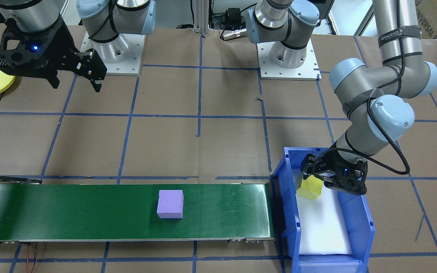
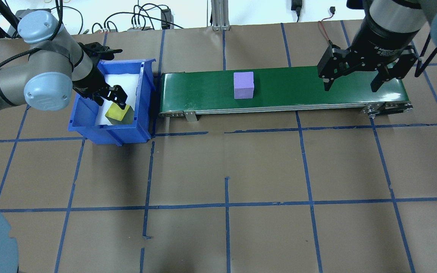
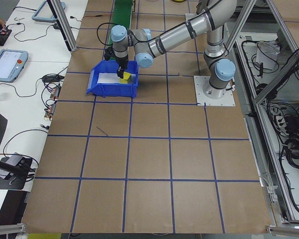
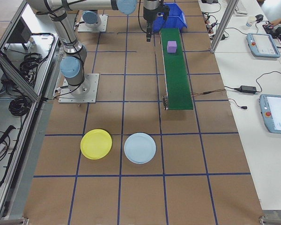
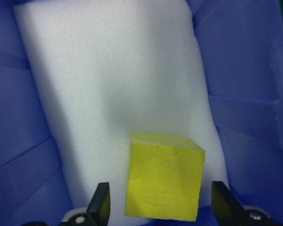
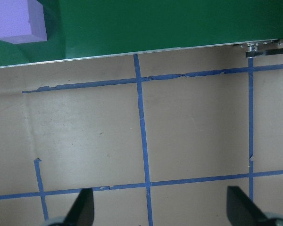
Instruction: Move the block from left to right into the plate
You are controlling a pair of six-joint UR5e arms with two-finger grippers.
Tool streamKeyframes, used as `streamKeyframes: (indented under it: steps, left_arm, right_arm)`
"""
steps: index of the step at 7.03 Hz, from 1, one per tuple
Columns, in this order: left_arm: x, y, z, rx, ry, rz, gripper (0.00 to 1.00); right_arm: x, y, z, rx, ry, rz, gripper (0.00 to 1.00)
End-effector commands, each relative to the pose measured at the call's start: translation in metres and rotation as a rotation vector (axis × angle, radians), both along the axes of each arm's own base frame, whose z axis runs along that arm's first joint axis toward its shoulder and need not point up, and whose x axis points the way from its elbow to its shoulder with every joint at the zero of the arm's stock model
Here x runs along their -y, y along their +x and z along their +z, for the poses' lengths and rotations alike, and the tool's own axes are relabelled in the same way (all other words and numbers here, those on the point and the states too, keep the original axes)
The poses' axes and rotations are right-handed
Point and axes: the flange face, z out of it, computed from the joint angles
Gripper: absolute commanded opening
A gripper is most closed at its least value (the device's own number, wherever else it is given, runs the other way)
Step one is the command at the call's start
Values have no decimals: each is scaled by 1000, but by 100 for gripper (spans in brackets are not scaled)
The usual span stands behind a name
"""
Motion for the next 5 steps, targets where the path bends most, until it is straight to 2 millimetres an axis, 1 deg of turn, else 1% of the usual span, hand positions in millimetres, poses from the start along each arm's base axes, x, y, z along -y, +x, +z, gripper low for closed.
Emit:
streamKeyframes:
  steps: [1,3,5]
  left_arm:
    - [2,0,-14,-4,22,-3,81]
    - [2,0,-19,-8,32,-2,81]
    - [-3,-1,-38,-14,64,1,81]
  right_arm:
    - [0,0,0,0,1,0,100]
    - [0,0,0,2,1,0,100]
    - [0,0,0,2,-1,0,100]
